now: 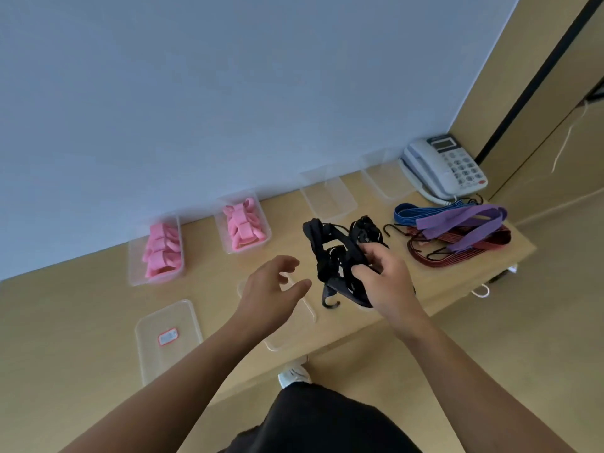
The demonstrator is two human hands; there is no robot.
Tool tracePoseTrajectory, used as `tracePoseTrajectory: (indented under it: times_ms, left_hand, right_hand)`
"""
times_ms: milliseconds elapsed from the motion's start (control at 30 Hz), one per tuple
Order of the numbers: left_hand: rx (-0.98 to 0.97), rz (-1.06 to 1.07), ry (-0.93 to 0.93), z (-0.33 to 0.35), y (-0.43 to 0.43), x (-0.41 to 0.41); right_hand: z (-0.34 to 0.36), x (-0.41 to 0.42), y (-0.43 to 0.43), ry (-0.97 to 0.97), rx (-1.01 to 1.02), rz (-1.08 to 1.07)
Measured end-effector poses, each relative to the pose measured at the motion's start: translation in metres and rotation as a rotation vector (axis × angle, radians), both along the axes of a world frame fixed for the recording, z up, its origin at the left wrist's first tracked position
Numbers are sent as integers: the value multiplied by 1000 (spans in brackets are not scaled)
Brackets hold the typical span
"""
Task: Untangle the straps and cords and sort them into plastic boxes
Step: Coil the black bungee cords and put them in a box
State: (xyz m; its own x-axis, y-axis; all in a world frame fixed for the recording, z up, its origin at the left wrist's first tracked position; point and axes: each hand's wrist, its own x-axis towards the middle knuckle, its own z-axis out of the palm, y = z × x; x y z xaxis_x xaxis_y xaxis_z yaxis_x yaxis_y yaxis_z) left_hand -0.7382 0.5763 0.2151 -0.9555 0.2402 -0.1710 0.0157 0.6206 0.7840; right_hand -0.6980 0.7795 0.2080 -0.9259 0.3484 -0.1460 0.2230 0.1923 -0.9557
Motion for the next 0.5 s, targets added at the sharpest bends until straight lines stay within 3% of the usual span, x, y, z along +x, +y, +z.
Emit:
tracePoseTrajectory:
  times_ms: [300, 500]
  left_hand:
    - [161, -169, 384, 47, -1, 70]
    - [72, -306, 170, 60, 12, 105]
  right_hand:
    - [104, 93, -16, 238, -168, 79]
    - [126, 140, 3, 252, -400, 141]
